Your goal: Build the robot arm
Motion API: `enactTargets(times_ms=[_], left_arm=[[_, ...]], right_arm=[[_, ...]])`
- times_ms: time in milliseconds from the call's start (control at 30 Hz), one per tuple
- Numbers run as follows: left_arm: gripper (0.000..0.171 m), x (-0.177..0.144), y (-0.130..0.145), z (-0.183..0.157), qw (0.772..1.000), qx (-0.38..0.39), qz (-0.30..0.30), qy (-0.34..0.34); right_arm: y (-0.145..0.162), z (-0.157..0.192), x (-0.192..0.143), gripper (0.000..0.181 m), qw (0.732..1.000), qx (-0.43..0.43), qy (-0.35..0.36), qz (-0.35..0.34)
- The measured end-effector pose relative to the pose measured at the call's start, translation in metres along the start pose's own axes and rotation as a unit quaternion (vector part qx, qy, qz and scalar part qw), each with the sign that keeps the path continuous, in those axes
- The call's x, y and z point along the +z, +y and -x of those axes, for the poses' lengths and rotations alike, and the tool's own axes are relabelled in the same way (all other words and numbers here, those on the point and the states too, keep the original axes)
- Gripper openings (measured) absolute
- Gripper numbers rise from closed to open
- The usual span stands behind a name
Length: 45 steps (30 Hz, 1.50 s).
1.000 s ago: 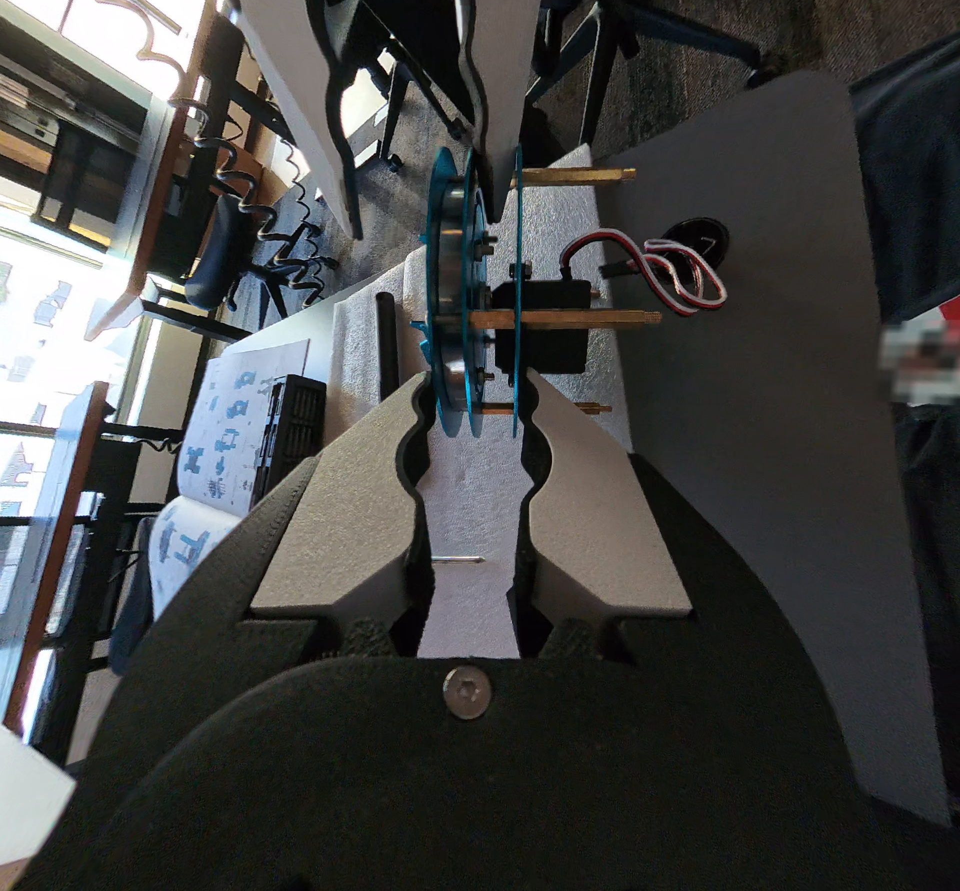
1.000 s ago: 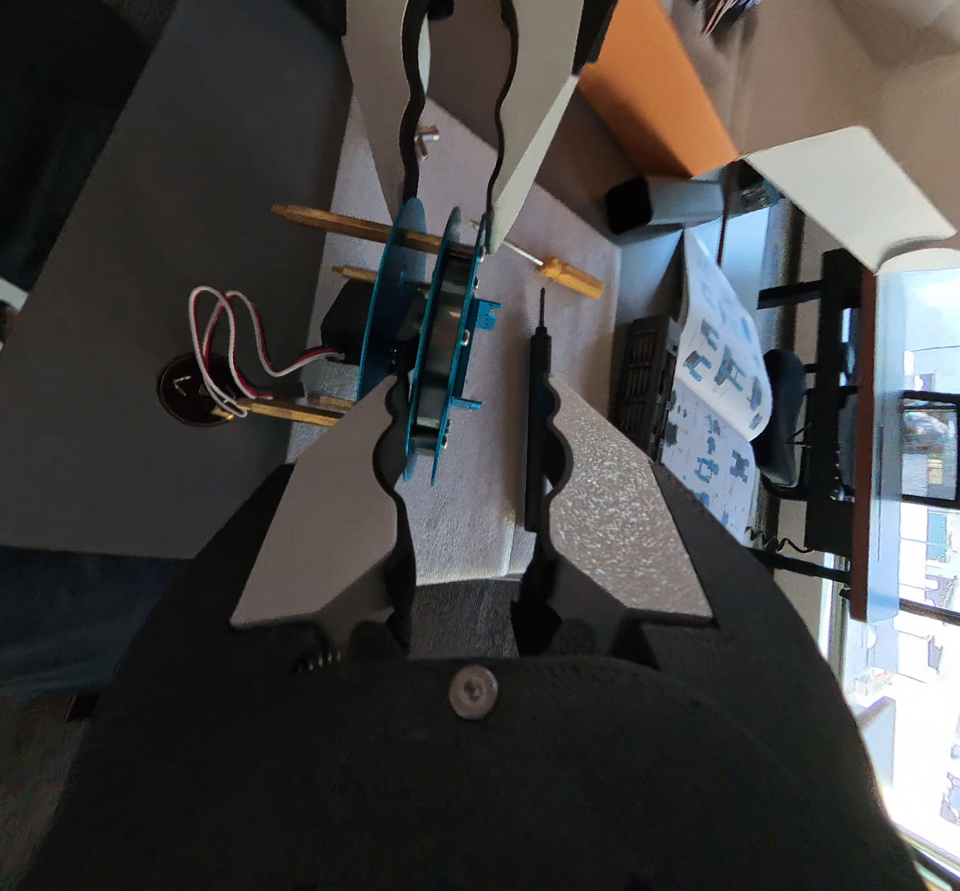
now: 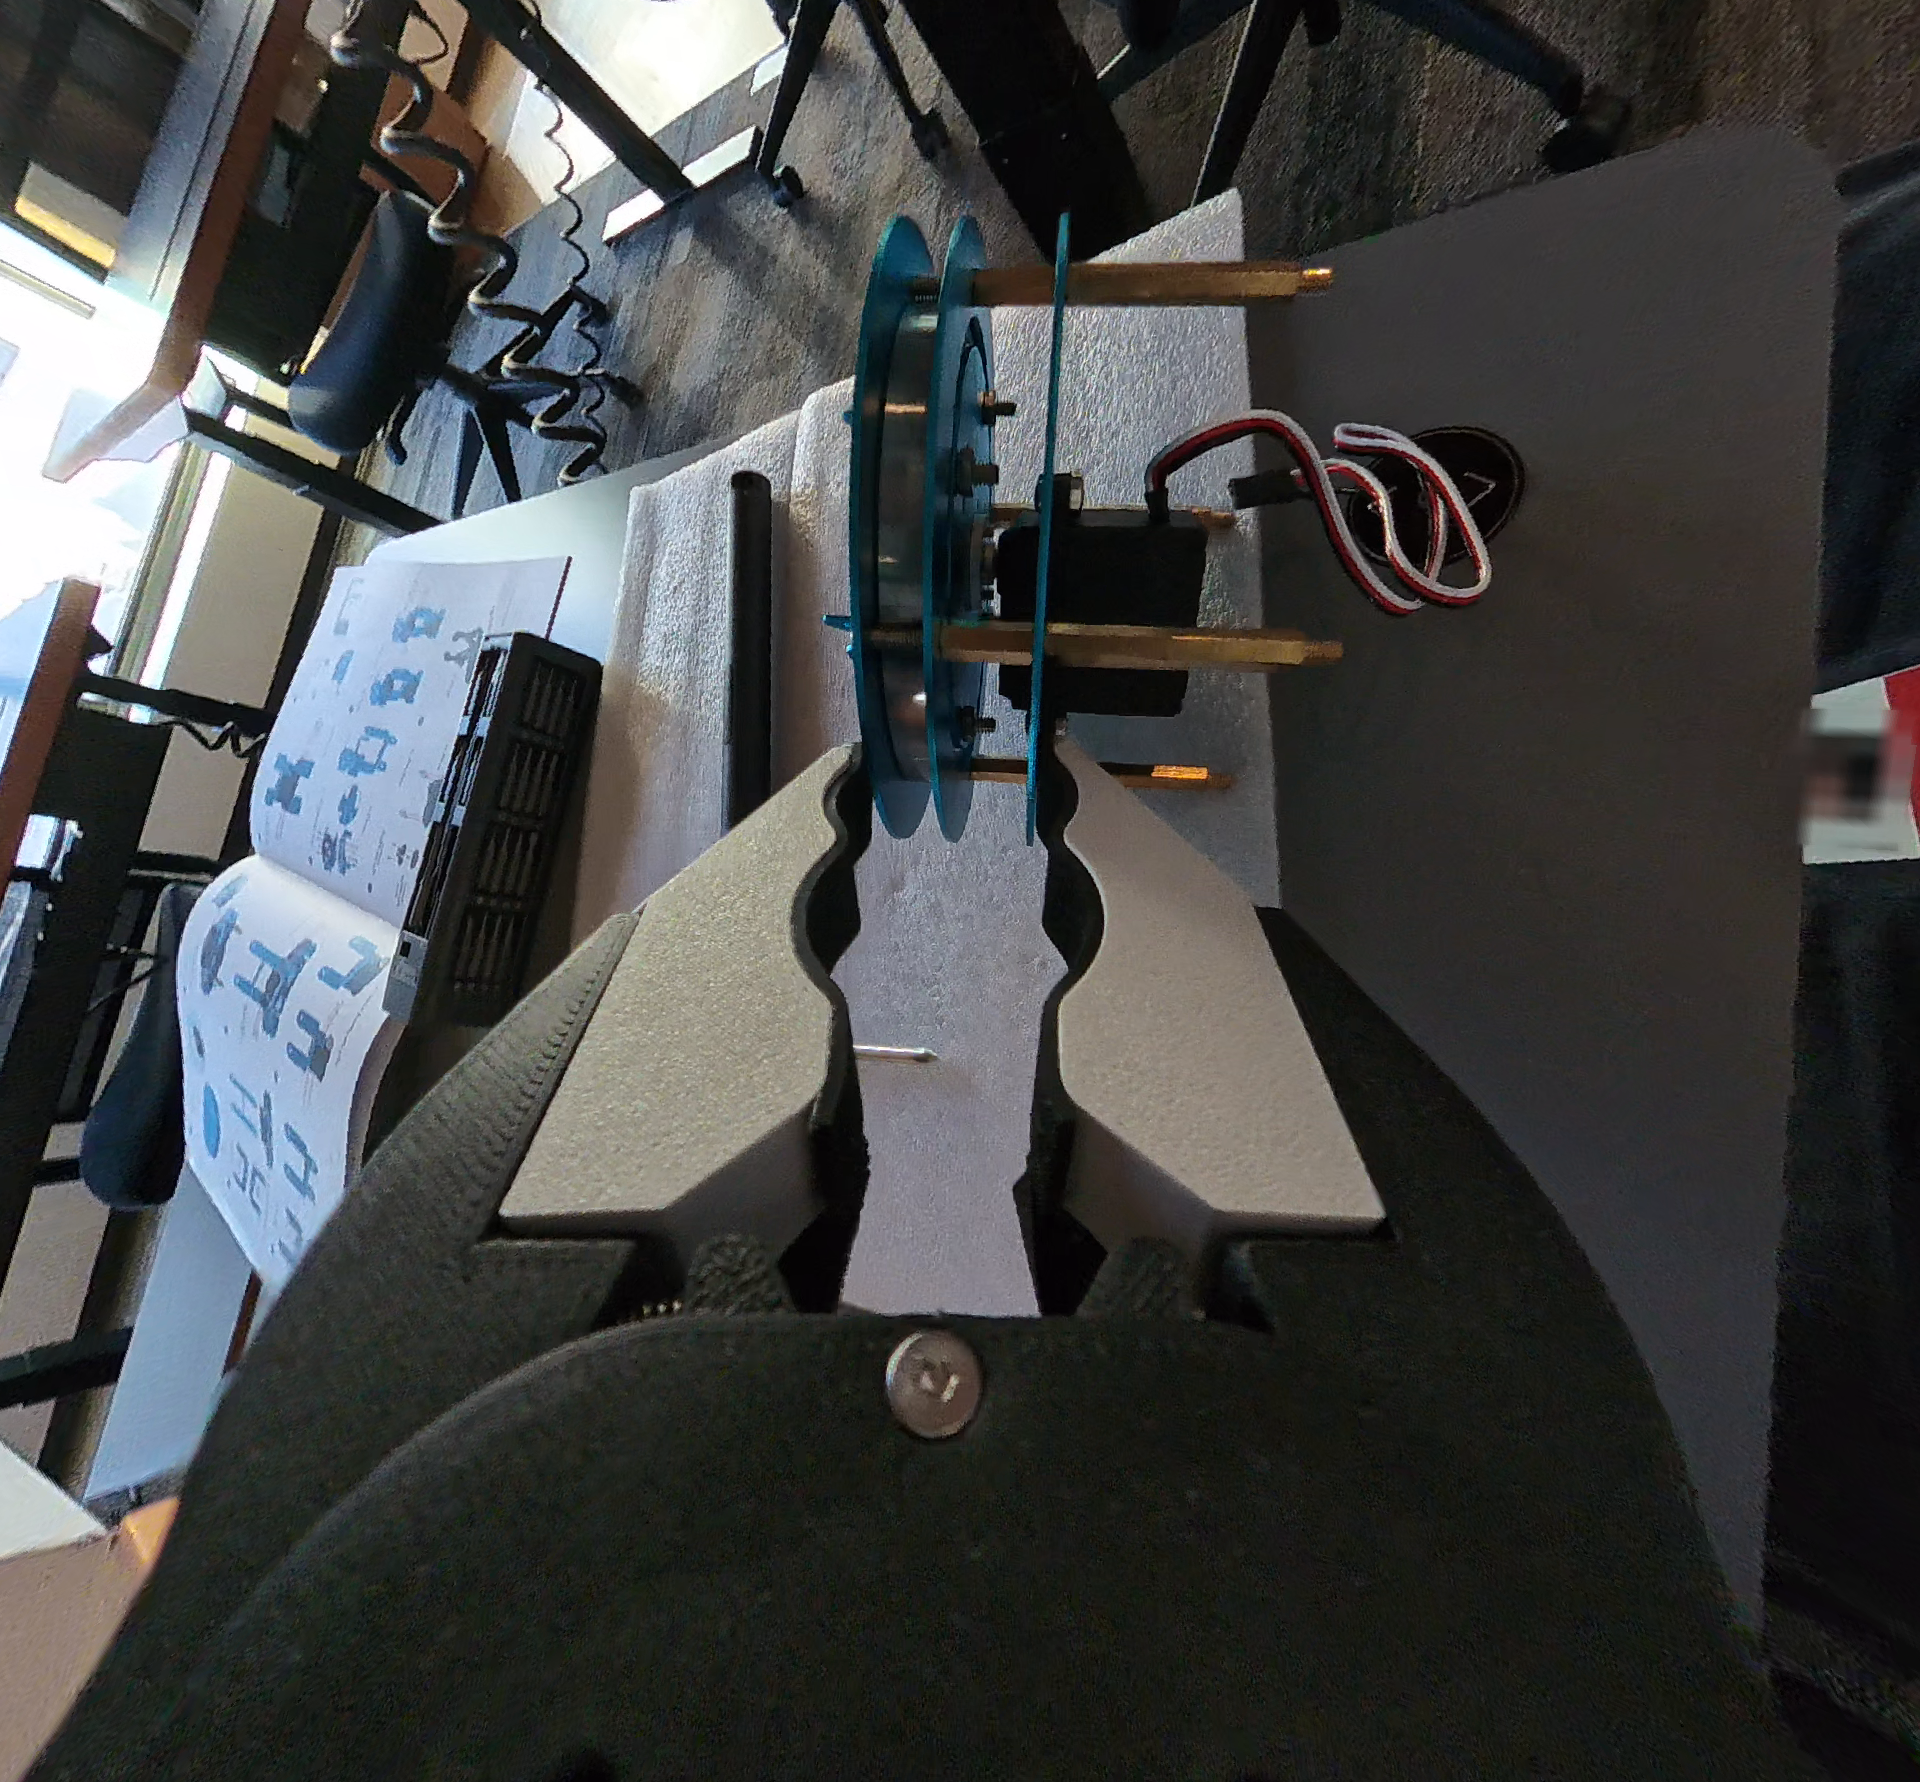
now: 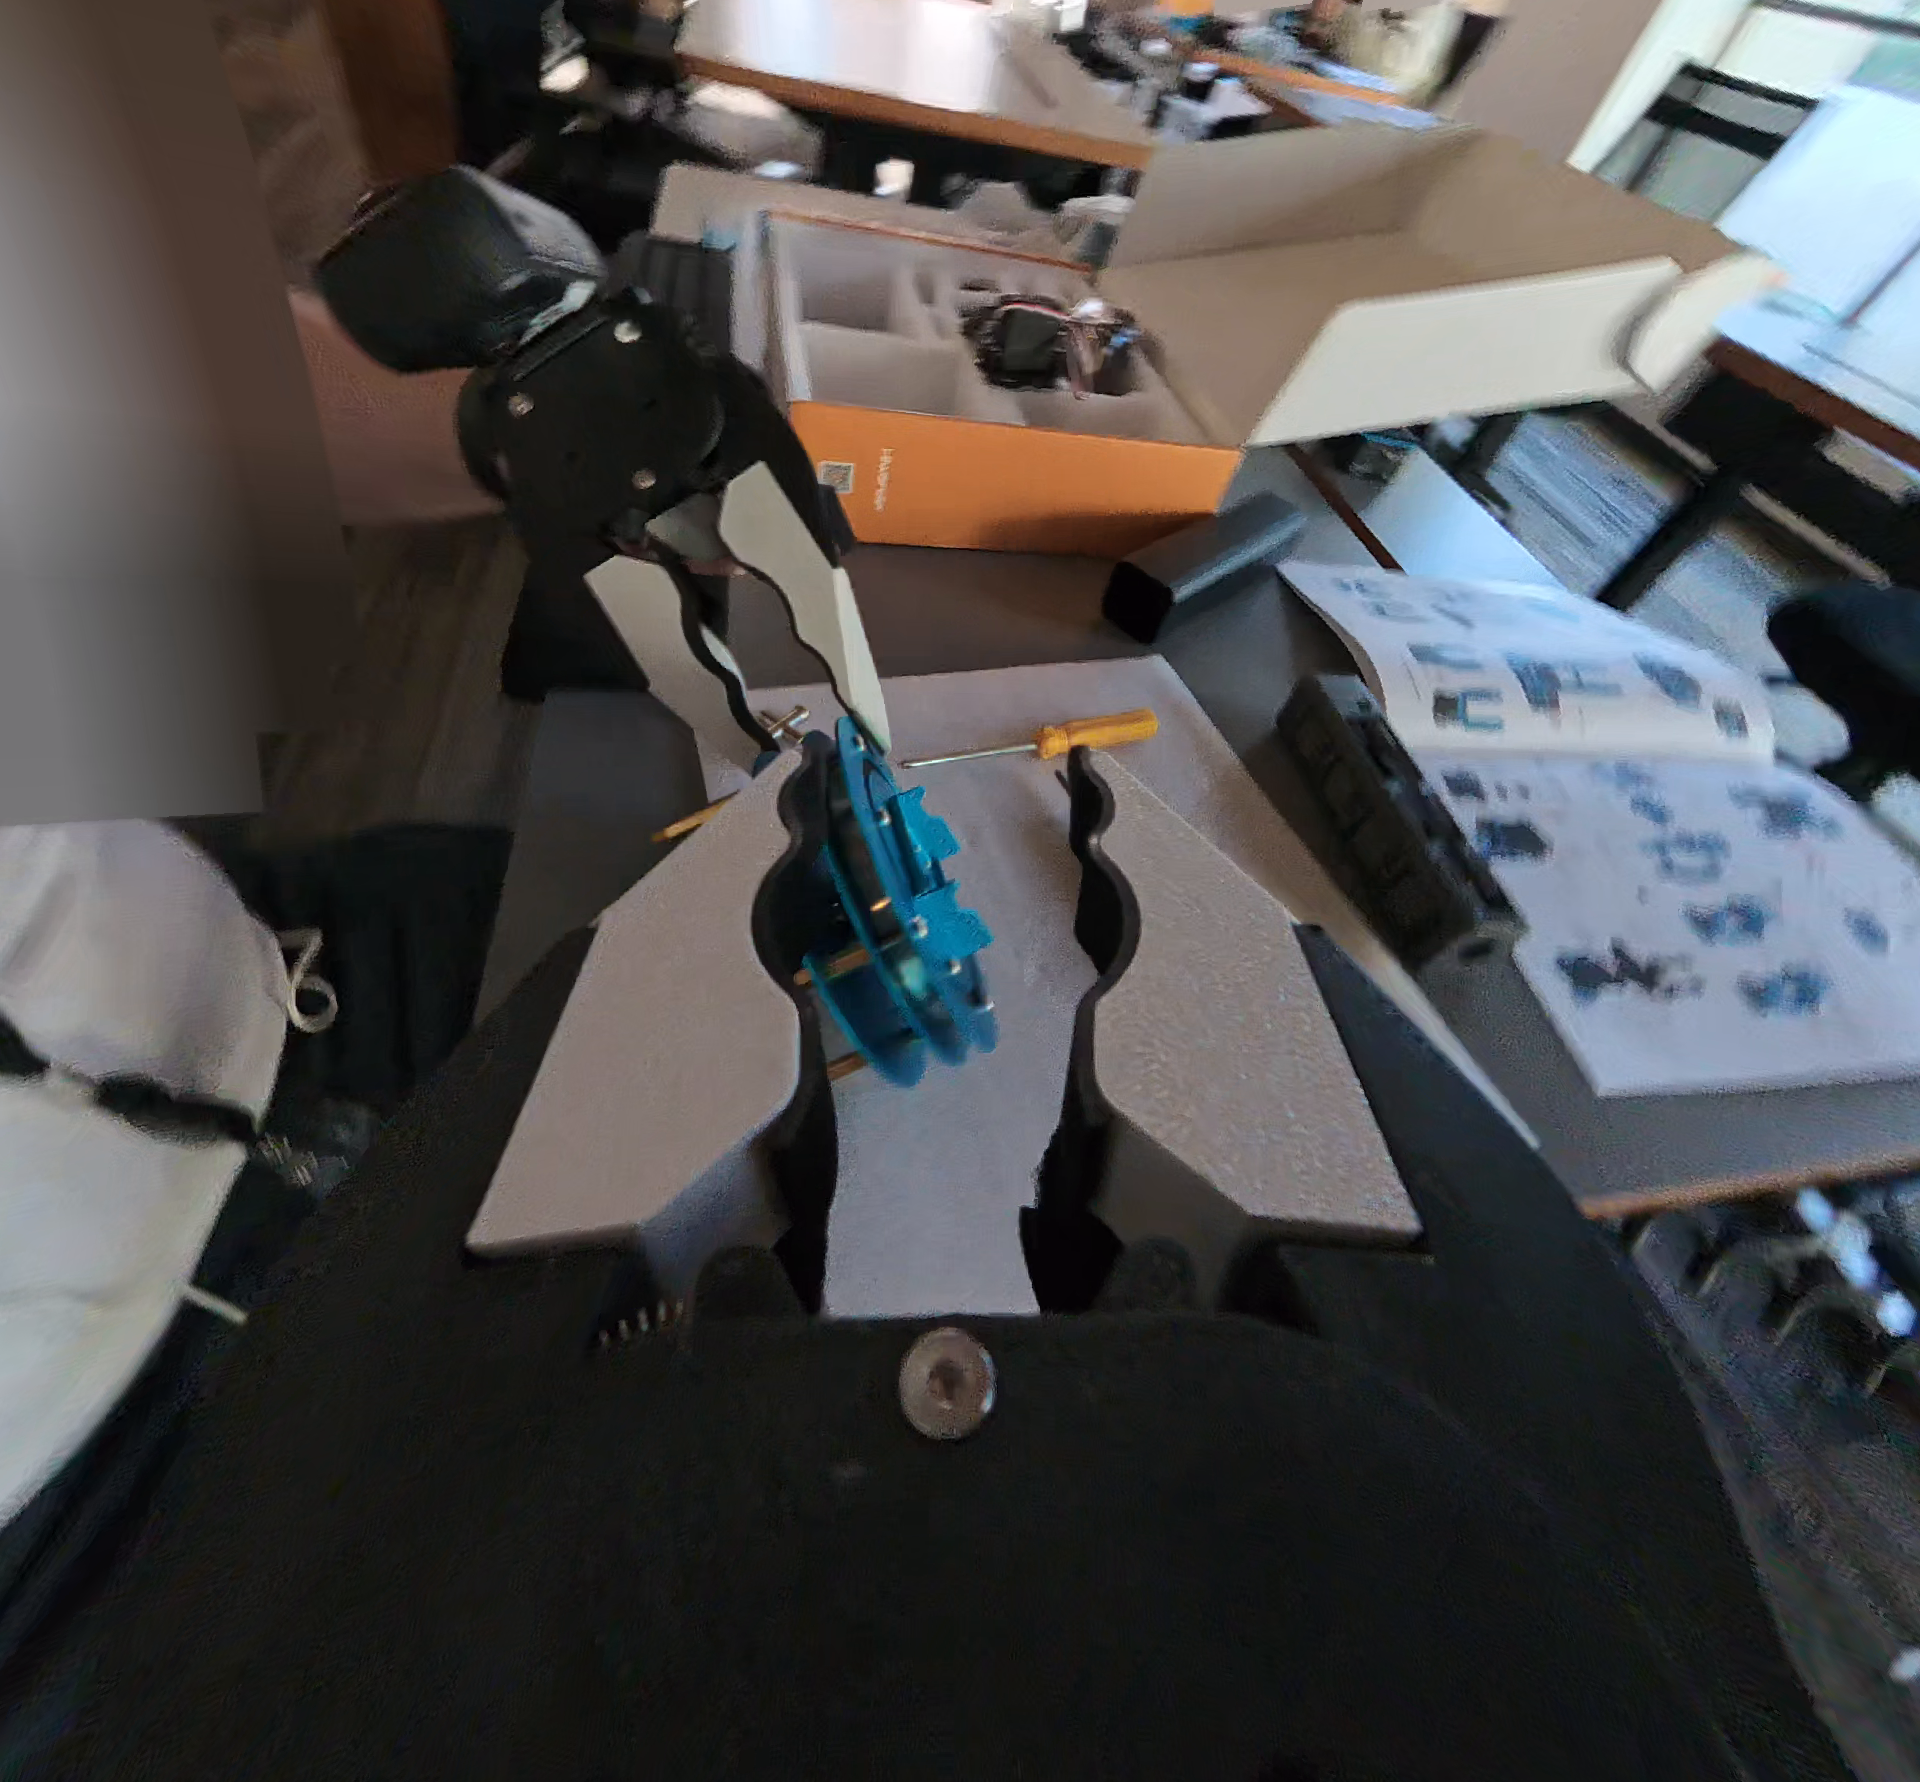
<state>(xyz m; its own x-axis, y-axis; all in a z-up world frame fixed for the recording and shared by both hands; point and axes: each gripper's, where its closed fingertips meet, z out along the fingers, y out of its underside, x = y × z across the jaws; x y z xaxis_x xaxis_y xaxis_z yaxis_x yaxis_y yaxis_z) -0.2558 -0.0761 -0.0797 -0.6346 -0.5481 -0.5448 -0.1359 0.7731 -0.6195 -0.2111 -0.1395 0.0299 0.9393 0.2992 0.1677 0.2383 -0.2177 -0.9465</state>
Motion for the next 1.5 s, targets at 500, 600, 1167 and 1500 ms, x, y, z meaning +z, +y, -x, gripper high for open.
enactTargets(times_ms=[500,600,1167,1500], left_arm=[[0.030,-0.010,-0.004,-0.012,0.990,-0.038,0.109,-0.075],[0.030,-0.009,-0.002,-0.012,0.988,-0.062,0.123,-0.070],[0.031,-0.004,-0.007,-0.007,0.977,-0.132,0.162,-0.035],[0.031,-0.005,-0.005,-0.008,0.977,-0.143,0.154,-0.025]], right_arm=[[0.089,0.086,0.048,0.025,0.930,0.315,0.176,-0.065],[0.089,0.089,0.052,0.019,0.926,0.302,0.213,-0.072],[0.119,0.058,0.062,0.034,0.855,0.432,0.272,-0.091],[0.121,0.051,0.069,0.031,0.836,0.471,0.274,-0.068]])
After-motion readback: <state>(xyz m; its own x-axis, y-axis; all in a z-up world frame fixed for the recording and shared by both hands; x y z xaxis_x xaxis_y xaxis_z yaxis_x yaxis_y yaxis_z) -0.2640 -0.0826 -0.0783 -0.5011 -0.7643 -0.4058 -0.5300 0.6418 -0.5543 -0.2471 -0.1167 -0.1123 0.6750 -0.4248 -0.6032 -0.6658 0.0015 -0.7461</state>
